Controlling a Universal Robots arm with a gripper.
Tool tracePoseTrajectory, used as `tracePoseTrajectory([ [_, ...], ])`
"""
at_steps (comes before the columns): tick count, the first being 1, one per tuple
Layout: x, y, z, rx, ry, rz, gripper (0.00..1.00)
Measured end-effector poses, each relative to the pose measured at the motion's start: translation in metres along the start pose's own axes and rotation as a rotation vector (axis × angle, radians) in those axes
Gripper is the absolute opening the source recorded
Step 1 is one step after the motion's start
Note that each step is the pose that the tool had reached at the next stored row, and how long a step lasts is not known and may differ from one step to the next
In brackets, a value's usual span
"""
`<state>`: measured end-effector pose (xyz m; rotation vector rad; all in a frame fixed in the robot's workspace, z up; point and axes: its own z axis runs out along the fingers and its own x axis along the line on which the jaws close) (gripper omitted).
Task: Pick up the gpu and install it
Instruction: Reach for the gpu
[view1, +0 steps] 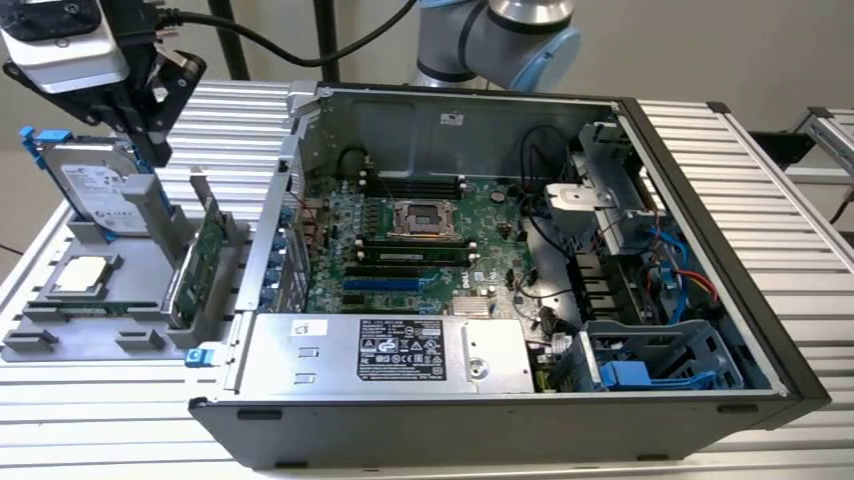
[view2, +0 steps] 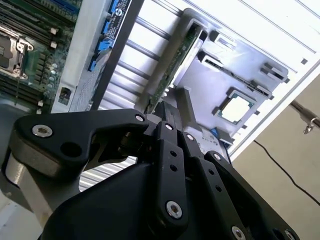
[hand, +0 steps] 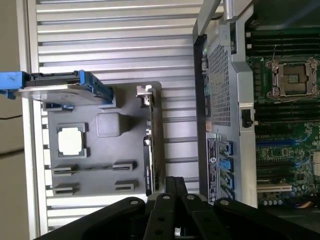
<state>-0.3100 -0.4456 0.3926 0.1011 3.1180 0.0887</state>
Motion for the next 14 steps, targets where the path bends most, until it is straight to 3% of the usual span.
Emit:
tracePoseTrajectory([
  [14,0.0208,-0.0097,-0.001,-0.0004,0.0001,0.0,0.0],
])
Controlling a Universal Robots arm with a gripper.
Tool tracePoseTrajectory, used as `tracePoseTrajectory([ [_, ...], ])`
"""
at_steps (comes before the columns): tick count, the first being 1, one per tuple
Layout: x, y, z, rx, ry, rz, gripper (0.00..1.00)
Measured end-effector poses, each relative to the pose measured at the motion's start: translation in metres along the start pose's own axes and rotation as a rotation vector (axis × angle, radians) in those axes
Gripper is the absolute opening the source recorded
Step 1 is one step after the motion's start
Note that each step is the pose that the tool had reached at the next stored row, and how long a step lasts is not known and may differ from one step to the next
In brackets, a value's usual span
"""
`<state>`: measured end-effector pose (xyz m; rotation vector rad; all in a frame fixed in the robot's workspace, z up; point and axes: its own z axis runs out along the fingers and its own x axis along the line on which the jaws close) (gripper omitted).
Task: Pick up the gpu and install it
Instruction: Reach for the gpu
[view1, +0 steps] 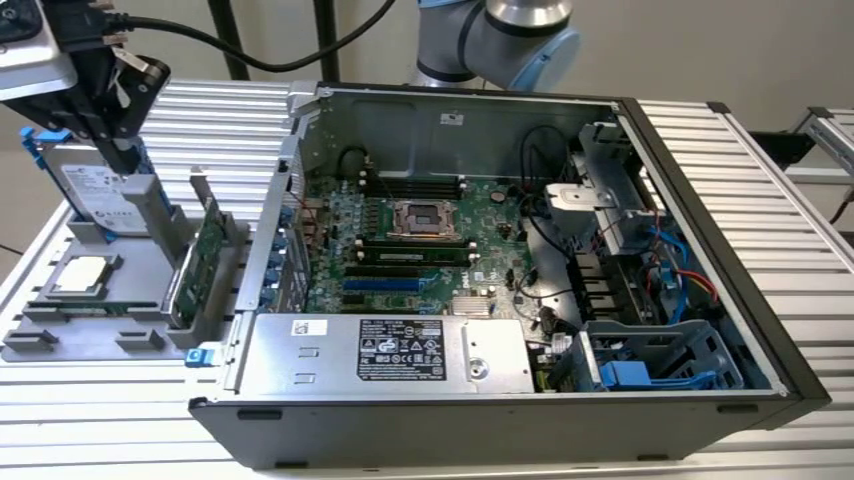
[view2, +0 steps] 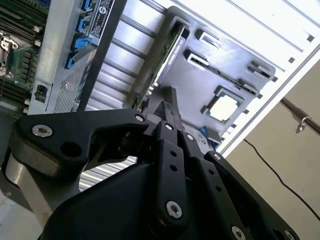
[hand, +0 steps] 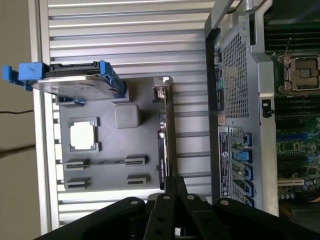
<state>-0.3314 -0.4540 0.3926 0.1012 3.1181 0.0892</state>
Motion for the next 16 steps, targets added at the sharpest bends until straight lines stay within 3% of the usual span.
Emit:
tracePoseTrajectory([
  [15,0.0009,-0.0002,0.0,0.0,0.0,0.0,0.0],
  [16,0.001,-0.0002,0.0,0.0,0.0,0.0,1.0],
])
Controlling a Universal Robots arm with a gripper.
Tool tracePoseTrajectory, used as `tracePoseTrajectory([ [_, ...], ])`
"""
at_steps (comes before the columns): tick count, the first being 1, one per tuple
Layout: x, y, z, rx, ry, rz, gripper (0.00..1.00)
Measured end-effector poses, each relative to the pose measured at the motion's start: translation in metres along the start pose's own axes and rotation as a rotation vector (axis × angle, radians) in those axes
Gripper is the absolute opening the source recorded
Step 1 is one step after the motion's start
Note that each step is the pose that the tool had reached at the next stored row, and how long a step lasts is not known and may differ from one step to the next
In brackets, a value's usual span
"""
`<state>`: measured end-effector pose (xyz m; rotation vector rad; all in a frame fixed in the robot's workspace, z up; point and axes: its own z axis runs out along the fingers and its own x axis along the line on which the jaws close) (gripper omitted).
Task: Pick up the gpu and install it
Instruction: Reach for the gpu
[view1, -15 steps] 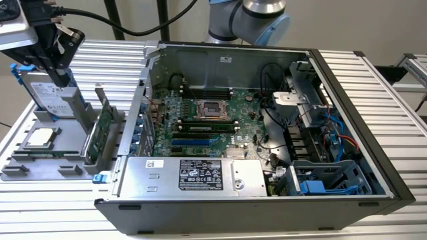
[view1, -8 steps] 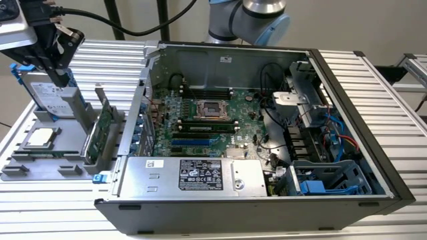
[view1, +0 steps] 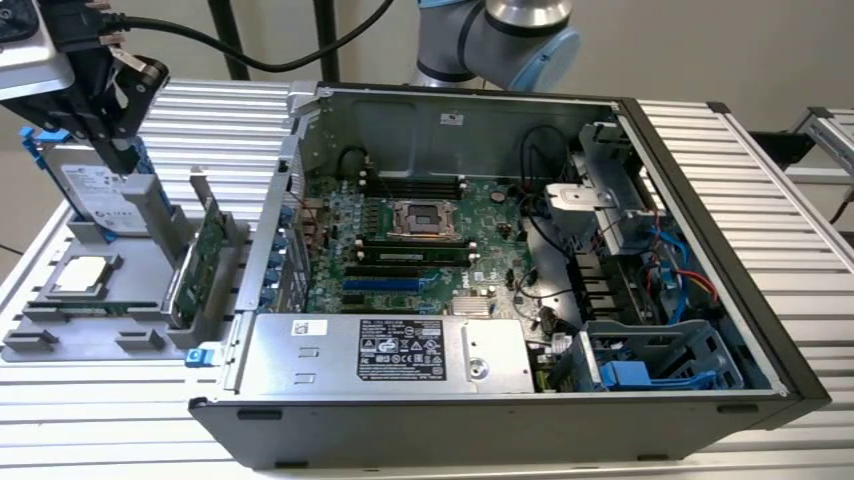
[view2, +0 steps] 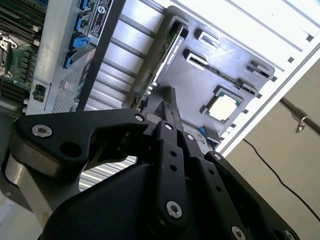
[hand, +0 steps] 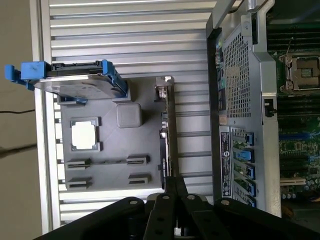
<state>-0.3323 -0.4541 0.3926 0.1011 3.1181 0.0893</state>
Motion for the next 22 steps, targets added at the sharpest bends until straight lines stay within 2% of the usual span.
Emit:
tracePoseTrajectory([
  [12,0.0,0.0,0.0011,0.0,0.0,-0.001,1.0],
  [22,-0.0007,-0.0005,0.0093,-0.0001,0.0004,-0.008,1.0],
])
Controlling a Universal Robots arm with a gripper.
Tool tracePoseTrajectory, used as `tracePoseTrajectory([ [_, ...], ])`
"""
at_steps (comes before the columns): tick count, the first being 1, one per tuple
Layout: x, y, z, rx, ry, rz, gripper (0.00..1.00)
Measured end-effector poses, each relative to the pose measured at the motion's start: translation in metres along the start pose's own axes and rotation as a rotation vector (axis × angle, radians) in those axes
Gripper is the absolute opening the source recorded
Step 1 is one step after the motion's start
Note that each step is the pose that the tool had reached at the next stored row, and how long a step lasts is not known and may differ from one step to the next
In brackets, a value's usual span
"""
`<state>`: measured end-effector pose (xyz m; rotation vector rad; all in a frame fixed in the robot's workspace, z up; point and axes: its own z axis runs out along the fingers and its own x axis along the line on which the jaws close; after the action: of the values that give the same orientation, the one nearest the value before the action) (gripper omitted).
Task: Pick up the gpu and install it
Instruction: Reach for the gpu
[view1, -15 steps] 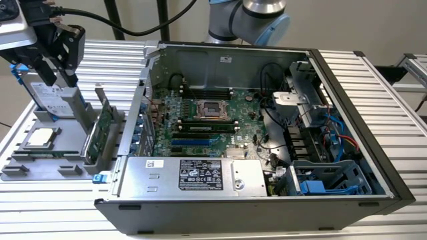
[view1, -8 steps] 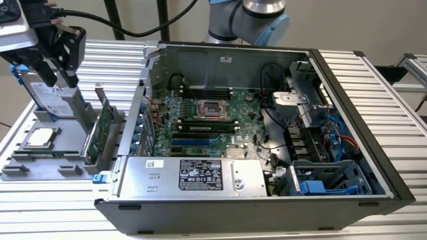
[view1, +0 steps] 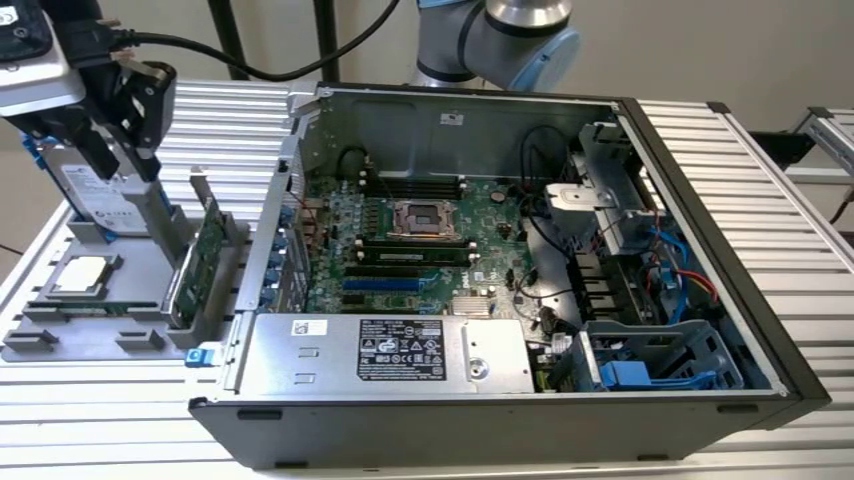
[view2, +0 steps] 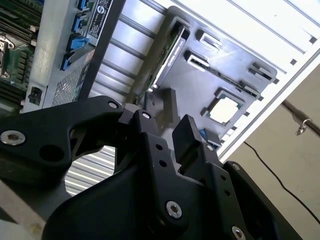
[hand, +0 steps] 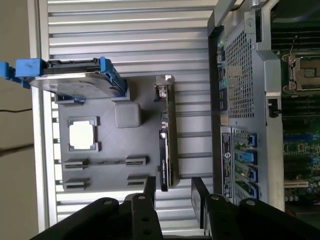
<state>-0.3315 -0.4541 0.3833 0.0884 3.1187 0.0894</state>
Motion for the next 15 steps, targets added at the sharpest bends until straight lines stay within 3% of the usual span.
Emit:
tracePoseTrajectory([
  [15,0.0002,-0.0005,0.0084,-0.0004,0.0011,-0.02,1.0],
])
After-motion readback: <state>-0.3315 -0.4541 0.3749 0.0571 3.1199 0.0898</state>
